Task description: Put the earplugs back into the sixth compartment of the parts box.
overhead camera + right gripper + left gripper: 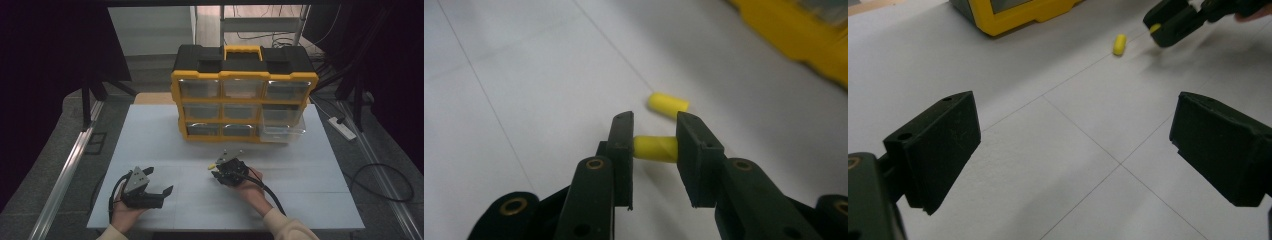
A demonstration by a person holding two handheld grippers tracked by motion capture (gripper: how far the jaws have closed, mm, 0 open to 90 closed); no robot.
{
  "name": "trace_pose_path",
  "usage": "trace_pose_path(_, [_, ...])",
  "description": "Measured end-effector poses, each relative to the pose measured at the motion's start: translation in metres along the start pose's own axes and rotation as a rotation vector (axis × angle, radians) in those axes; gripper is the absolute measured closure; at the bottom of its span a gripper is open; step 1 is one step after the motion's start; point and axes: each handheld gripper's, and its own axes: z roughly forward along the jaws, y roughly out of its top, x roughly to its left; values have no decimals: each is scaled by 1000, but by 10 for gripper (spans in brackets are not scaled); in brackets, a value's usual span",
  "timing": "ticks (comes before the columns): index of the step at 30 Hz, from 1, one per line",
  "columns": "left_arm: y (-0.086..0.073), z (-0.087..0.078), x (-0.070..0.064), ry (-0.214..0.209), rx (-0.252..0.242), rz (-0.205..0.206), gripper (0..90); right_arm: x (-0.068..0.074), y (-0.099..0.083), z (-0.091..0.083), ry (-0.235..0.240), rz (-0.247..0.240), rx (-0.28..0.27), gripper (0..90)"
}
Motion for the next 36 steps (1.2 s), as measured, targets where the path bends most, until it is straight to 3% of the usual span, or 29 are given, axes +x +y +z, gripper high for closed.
trace_pose_path(17, [0,2,-1,-3,5,4,59,-6,6,-55,2,18,-207,694])
trace_pose_path(36, [0,2,-1,-3,0,7,59,-15,20,-105,-43,29,-357,693])
